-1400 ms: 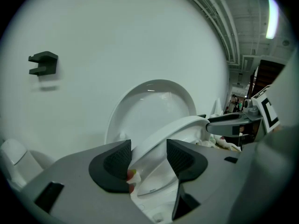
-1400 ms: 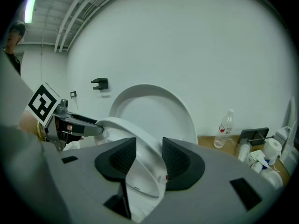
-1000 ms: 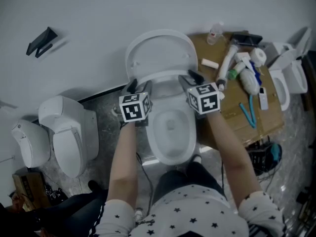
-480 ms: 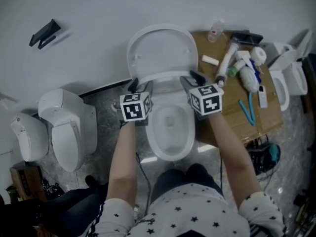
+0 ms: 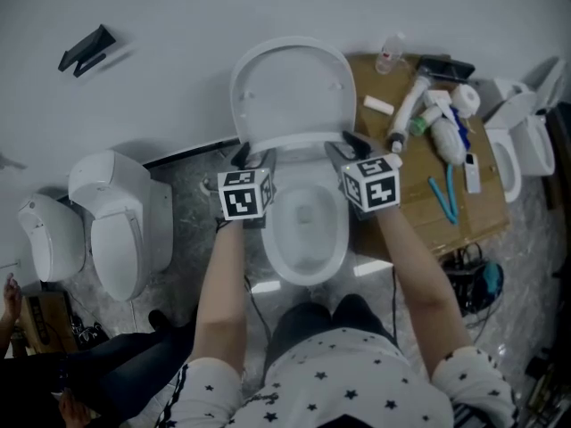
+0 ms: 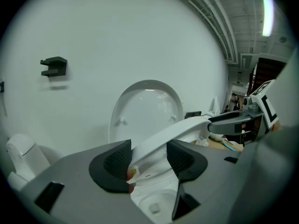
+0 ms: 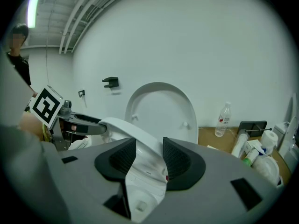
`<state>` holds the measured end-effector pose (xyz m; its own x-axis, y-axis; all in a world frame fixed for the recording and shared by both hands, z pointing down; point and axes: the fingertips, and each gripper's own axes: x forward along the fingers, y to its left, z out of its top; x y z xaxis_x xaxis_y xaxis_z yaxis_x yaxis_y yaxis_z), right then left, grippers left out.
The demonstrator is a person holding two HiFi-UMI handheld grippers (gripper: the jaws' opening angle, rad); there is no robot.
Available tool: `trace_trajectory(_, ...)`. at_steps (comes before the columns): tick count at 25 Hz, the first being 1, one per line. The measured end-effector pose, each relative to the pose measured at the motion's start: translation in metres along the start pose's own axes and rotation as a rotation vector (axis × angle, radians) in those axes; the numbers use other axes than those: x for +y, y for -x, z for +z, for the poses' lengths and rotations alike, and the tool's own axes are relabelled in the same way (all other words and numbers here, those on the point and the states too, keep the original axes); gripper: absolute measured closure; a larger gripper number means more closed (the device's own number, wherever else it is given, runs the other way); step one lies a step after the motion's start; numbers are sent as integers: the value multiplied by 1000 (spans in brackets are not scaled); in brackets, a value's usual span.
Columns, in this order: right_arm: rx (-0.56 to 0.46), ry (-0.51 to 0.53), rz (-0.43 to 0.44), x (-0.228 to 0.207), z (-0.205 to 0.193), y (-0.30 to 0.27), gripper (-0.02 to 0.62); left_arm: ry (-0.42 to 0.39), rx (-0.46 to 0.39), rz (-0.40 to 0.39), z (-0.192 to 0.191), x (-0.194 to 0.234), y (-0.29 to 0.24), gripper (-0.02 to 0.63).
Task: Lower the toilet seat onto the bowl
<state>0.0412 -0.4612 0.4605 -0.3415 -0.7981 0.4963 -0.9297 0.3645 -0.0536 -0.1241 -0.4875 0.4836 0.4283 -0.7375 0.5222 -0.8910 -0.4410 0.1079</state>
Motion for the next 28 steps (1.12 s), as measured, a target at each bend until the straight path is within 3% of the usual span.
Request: trace_trajectory(28,56,71,82,37,-56,50,410,23,59,65,-65,-25,54,370)
